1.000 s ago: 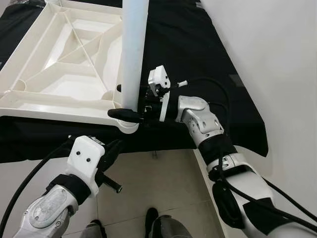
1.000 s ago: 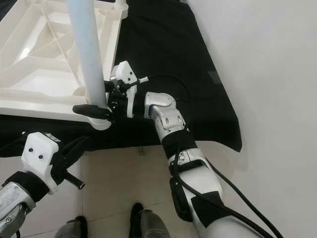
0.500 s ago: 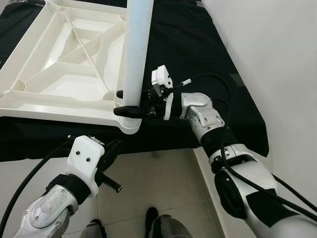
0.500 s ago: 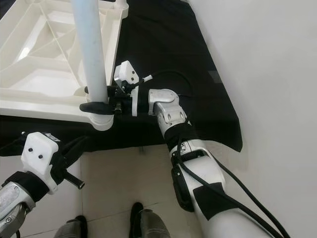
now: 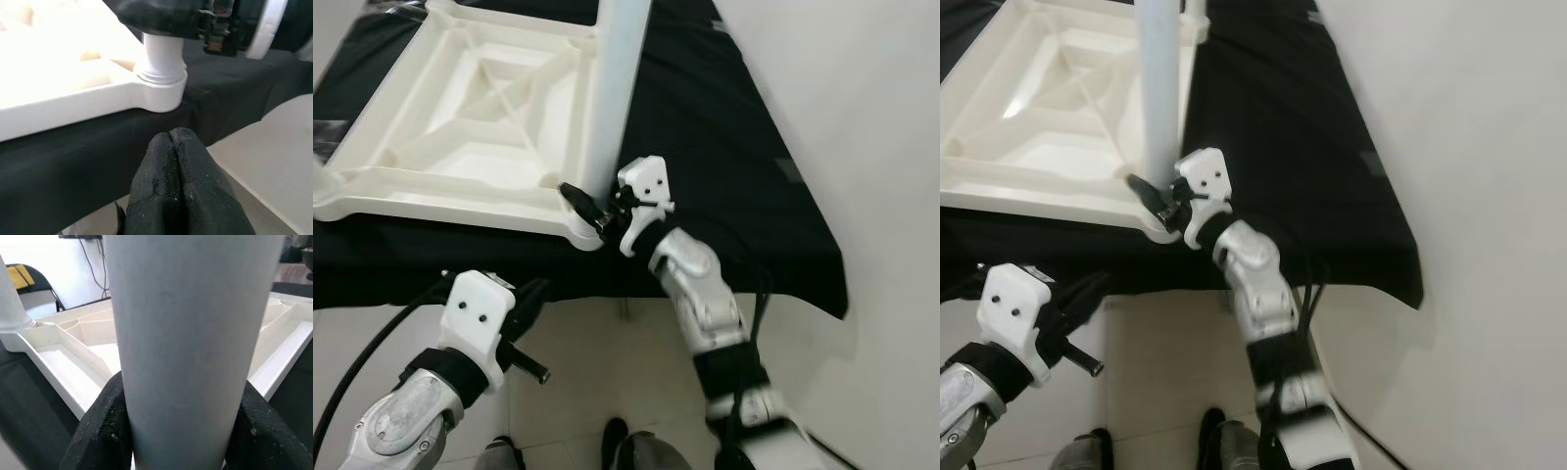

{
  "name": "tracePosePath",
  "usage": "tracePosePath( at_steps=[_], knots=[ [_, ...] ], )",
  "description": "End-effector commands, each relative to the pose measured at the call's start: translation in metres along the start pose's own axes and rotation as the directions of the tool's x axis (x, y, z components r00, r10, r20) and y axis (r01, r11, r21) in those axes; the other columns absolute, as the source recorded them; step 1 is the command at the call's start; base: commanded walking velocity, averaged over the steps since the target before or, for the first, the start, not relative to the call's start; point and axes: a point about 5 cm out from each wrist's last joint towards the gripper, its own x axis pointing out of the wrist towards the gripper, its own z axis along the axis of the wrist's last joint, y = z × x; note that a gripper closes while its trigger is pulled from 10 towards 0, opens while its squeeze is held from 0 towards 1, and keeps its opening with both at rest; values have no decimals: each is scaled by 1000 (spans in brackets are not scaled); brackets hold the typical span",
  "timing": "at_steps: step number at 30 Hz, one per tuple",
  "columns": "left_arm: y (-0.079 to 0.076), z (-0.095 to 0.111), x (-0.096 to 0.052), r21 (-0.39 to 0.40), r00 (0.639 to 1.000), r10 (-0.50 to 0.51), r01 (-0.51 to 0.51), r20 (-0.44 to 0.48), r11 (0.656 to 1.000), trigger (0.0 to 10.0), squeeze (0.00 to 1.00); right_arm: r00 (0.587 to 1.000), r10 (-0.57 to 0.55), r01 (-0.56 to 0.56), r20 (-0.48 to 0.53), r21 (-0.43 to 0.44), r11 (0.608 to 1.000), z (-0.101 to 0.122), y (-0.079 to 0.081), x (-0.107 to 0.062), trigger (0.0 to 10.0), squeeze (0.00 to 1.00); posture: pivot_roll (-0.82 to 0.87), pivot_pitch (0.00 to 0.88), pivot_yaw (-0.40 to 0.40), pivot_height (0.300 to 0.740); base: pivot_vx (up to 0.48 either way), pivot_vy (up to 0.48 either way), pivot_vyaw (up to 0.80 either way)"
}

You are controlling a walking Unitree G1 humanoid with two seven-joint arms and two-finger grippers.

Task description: Building children table

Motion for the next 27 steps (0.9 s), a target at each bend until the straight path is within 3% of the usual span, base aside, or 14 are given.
tracePosePath(
  at_steps=[1, 4, 5, 11, 12, 14, 15, 17, 18, 20, 21, 24, 25, 27],
  knots=[
    [-4, -1, -1, 7, 1000, -25, 25, -10, 1000, 10000, 0, 982, 32, -18, -188, 74, 997, -45, 18, -8, 0, 0, 128, 294, -170, 740, 0, 0, 0],
    [-4, -1, 1, 7, 1000, -25, 25, -6, 1000, 10000, 0, 985, 66, -57, -157, 63, 996, -39, 22, 5, 0, 0, 133, 289, -176, 740, 0, 0, 0],
    [-4, -1, 2, 8, 1000, -24, 24, -4, 1000, 10000, 0, 986, 72, -65, -152, 55, 996, -36, 22, 10, 10000, 0, 133, 289, -177, 740, 0, 0, 0],
    [-4, 0, 3, 9, 1000, -28, 28, 1, 1000, 10000, 0, 987, 115, -110, -111, 47, 993, -16, 16, 23, 10000, 47, 133, 290, -174, 740, 0, 0, 0],
    [-5, 0, 4, 7, 1000, -31, 31, 3, 999, 10000, 0, 982, 170, -165, -78, 62, 984, -5, 14, 26, 10000, 624, 135, 290, -174, 740, 0, 0, 0],
    [-5, 0, 4, 7, 1000, -31, 31, 3, 999, 10000, 0, 982, 170, -165, -78, 62, 984, -5, 14, 26, 10000, 624, 135, 290, -174, 740, 0, 0, 0],
    [-5, 0, 4, 7, 999, -34, 34, 4, 999, 10000, 0, 968, 245, -242, -54, 57, 969, 5, 15, 25, 10000, 1000, 139, 291, -174, 740, 0, 0, 0],
    [-5, 0, 4, 9, 999, -33, 33, 5, 999, 10000, 0, 899, 438, -438, 6, 6, 899, 26, 10, 23, 10000, 1000, 142, 292, -175, 740, 0, 0, 0],
    [-5, 0, 4, 9, 999, -33, 33, 5, 999, 10000, 0, 899, 438, -438, 6, 6, 899, 26, 10, 23, 10000, 1000, 142, 292, -175, 740, 0, 0, 0],
    [-4, 1, 4, 10, 999, -32, 32, 5, 999, 10000, 0, 851, 525, -525, 19, -8, 851, 33, 5, 22, 10000, 945, 152, 293, -172, 740, 0, 0, 0],
    [-4, 1, 4, 12, 999, -31, 31, 6, 999, 10000, 0, 772, 635, -635, -21, -69, 769, 36, -4, 19, 10000, 0, 163, 294, -179, 740, 0, 0, 0],
    [-4, 1, 4, 13, 999, -31, 31, 6, 999, 10000, 0, 743, 667, -669, -53, -92, 738, 35, -7, 19, 10000, 0, 163, 294, -179, 740, 0, 0, 0],
    [-5, 1, 3, 21, 1000, -31, 31, -1, 999, 10000, 0, 697, 706, -717, -126, -138, 683, 34, -13, 19, 10000, 0, 178, 299, -191, 740, 0, 0, 0],
    [-4, 0, 3, 24, 1000, -30, 30, -4, 999, 10000, 0, 685, 716, -728, -133, -144, 670, 36, -15, 21, 10000, 0, 178, 299, -191, 740, 0, 0, 0]
  ],
)
